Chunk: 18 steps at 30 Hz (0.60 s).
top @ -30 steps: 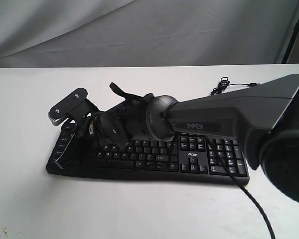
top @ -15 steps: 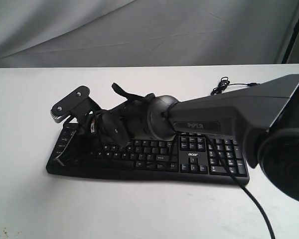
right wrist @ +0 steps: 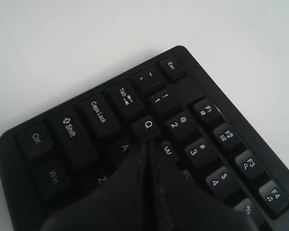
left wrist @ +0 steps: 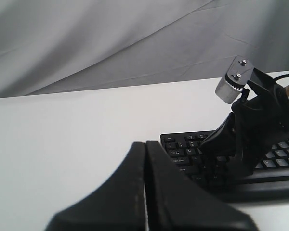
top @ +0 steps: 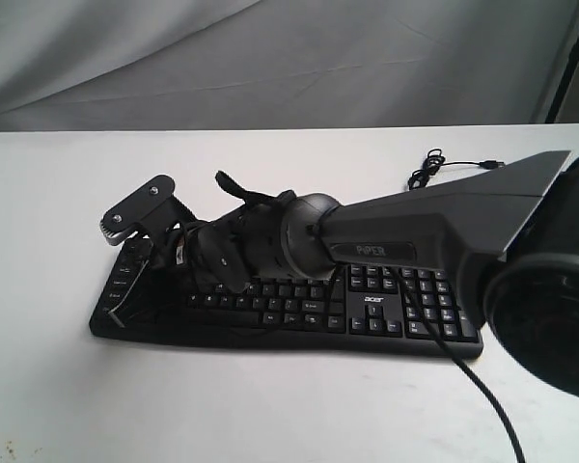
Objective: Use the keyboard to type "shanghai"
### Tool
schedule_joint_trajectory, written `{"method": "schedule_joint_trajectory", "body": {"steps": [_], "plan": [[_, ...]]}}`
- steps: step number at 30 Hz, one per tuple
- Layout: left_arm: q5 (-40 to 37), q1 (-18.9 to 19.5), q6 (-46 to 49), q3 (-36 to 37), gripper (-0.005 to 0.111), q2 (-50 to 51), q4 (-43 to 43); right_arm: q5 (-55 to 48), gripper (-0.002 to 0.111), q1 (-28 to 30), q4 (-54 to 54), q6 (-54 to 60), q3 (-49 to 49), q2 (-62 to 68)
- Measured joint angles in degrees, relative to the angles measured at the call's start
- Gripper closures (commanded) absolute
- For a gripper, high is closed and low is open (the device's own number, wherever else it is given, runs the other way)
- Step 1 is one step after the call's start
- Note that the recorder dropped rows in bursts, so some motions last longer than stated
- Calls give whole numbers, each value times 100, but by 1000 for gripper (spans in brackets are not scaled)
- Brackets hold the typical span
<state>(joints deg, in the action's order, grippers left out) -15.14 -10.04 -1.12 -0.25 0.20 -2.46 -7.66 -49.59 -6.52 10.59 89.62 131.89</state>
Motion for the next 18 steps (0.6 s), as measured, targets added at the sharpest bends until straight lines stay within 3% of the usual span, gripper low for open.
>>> {"method": "schedule_joint_trajectory", "body": {"steps": [18], "plan": [[0, 0, 0, 0, 107, 0, 0, -63, 108, 0, -46, 0, 8, 72]]}}
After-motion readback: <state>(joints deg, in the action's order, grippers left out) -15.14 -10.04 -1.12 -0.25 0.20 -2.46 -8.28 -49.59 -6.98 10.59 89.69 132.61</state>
